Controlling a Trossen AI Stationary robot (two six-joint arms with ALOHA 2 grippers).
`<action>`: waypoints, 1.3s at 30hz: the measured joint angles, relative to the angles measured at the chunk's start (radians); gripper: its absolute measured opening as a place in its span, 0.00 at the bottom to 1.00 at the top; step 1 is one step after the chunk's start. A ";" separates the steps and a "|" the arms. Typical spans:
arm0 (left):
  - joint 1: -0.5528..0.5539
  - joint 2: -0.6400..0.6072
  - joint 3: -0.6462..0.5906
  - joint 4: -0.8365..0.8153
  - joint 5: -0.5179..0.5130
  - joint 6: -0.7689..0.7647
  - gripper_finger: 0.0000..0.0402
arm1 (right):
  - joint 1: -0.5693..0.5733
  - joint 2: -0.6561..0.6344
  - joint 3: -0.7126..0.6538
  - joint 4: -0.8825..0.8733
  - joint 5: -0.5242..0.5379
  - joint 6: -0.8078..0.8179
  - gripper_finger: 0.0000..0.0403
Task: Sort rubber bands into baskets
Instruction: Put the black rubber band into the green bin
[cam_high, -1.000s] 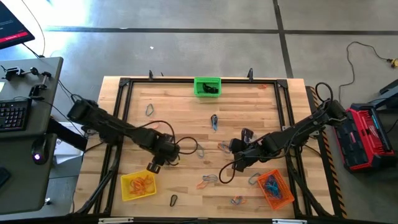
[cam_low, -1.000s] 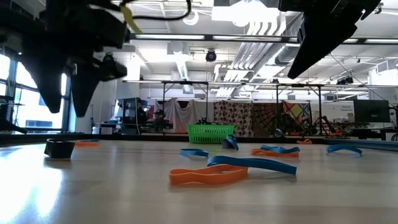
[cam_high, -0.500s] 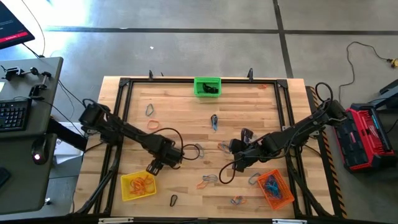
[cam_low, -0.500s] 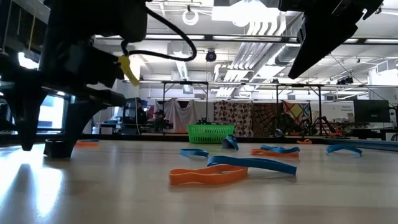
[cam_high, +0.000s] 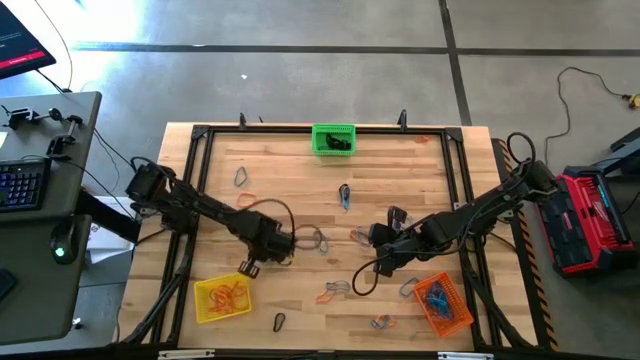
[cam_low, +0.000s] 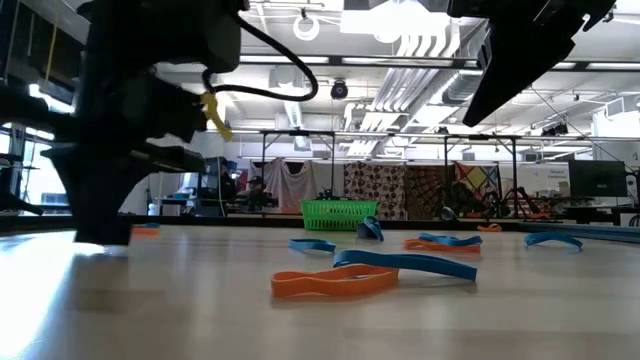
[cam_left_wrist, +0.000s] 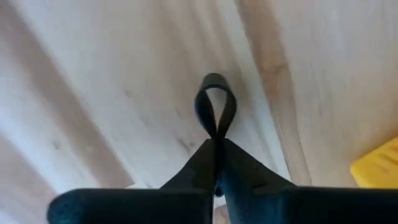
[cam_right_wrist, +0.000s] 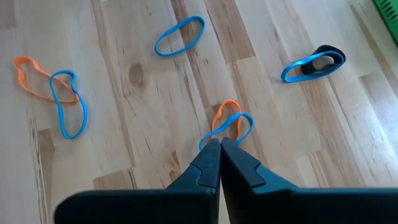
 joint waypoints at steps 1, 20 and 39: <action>0.018 -0.008 0.000 0.003 0.002 -0.015 0.02 | 0.000 0.000 0.000 0.000 0.000 0.000 0.00; 0.473 -0.110 0.229 -0.034 -0.079 0.008 0.00 | 0.000 0.000 0.000 0.038 0.014 0.000 0.00; 0.774 0.327 0.933 -0.251 -0.075 0.189 0.00 | -0.026 0.000 0.000 0.051 0.013 0.000 0.00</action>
